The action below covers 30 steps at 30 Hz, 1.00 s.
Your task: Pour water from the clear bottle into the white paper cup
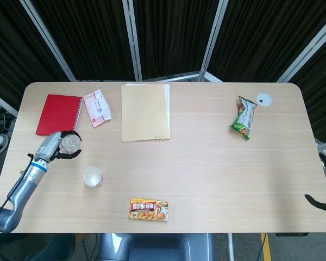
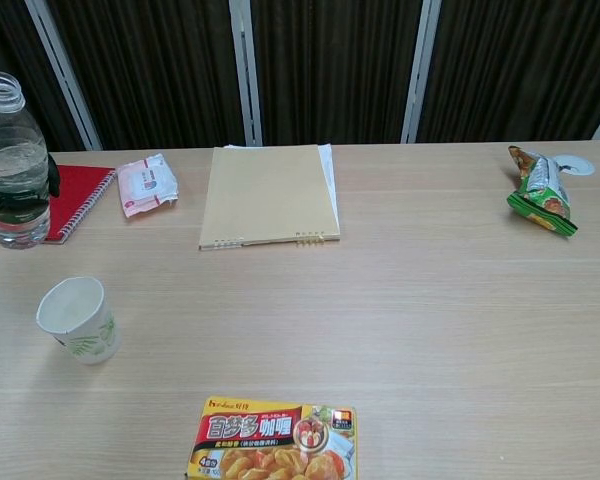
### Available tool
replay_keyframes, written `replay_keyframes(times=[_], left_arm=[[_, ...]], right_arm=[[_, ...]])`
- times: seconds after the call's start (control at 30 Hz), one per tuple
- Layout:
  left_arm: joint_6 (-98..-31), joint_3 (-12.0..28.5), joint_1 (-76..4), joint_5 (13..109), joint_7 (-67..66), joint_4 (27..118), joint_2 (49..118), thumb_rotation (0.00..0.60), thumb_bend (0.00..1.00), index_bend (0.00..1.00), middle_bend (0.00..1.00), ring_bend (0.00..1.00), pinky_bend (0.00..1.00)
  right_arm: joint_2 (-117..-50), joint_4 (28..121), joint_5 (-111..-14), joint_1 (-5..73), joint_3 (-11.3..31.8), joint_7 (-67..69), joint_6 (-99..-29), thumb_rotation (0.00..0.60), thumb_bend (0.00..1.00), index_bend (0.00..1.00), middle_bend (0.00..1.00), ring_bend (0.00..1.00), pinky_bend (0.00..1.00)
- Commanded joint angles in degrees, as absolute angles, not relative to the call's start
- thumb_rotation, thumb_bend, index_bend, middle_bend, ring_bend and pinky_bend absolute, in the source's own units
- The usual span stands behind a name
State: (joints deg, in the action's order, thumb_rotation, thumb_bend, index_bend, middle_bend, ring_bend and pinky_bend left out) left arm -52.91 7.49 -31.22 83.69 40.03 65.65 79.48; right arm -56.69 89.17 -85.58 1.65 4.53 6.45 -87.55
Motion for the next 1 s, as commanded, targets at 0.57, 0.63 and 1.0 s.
replay_keyframes(times=[0.57, 0.63, 1.0], left_arm=[[-55.7, -0.7, -30.1, 89.8, 24.2, 53.7, 81.6, 0.600, 0.70, 0.52, 0.50, 0.33, 0.37], [-55.9, -0.9, -30.2, 89.9, 23.1, 52.4, 82.0, 0.600, 0.70, 0.52, 0.50, 0.33, 0.37], [-55.3, -2.2, -31.7, 91.2, 12.4, 49.0, 82.9, 0.600, 0.70, 0.52, 0.50, 0.33, 0.37]], right_arm=[[-57.3, 89.8, -85.3, 1.4, 4.4, 2.8, -87.8, 0.600, 0.00, 0.00, 0.00, 0.00, 0.00], [-57.5, 89.7, -85.2, 1.4, 4.5, 2.4, -87.8, 0.600, 0.00, 0.00, 0.00, 0.00, 0.00], [-57.9, 89.4, -85.0, 1.3, 4.7, 1.1, -88.1, 0.600, 0.00, 0.00, 0.00, 0.00, 0.00]])
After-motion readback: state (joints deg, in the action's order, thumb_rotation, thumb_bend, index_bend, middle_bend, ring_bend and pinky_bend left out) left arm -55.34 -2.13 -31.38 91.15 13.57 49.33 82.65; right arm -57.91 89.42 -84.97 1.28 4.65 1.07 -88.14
